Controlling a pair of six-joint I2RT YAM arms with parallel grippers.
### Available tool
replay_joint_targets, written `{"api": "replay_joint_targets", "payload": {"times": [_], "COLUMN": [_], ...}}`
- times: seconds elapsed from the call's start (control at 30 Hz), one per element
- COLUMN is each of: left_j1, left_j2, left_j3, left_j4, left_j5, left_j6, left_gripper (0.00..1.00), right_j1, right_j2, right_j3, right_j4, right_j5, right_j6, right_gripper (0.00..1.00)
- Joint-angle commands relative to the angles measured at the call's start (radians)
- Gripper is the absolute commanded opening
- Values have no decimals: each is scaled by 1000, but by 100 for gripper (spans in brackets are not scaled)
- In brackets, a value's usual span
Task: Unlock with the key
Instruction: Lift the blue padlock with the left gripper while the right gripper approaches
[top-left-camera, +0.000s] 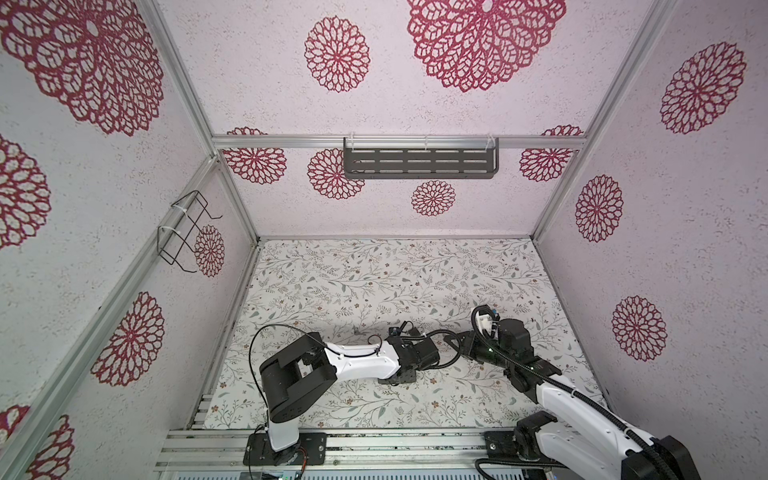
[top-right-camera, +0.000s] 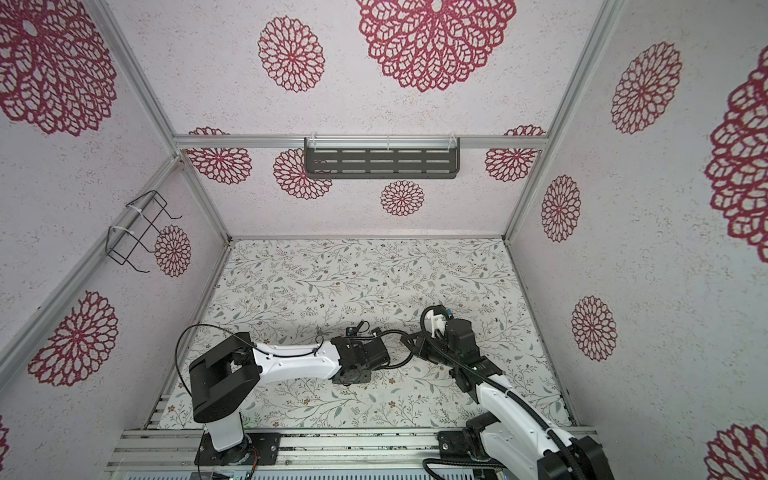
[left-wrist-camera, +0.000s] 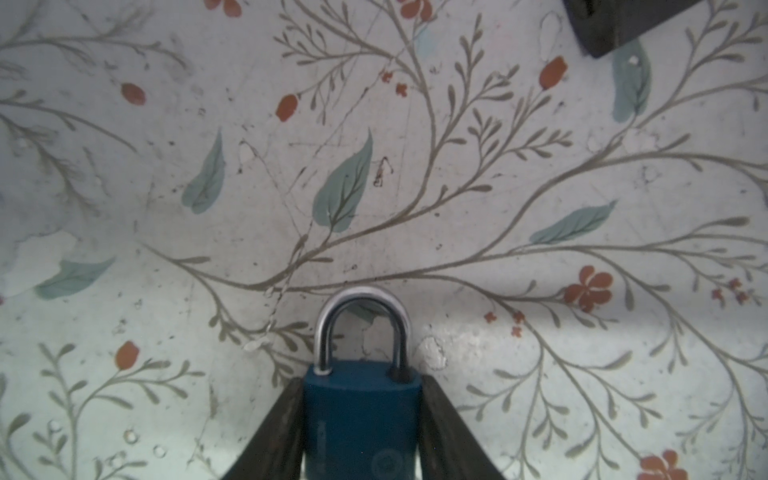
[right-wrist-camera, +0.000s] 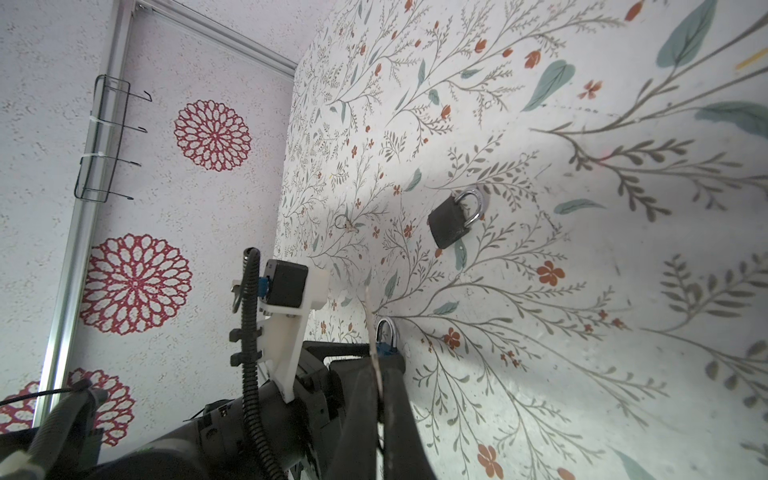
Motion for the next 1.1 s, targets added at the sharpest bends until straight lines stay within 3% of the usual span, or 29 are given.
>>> {"api": "replay_joint_targets", "payload": {"times": [0.0,0.53,0.87,1.07], "left_j1": [-13,17,113,193], "left_j2": [19,-158,-408,-539], "left_j3": [-12,-101,-253,-311], "left_j4": [-61,-12,87,155], "left_j5": [6,-42,-42,-51], "left_j6": [-4,-52,-115,-126], "left_gripper": [42,29,19,10], "right_j1": [-2,59,214,325], "right_j2": [0,23,103,154], "right_j3": [23,91,171,149], "right_j4": [46,-45,-95,-5], "right_j5": [-19,26,148,224], "right_j6": [11,-39,-74,-44], "right_gripper": [0,0,0,0]}}
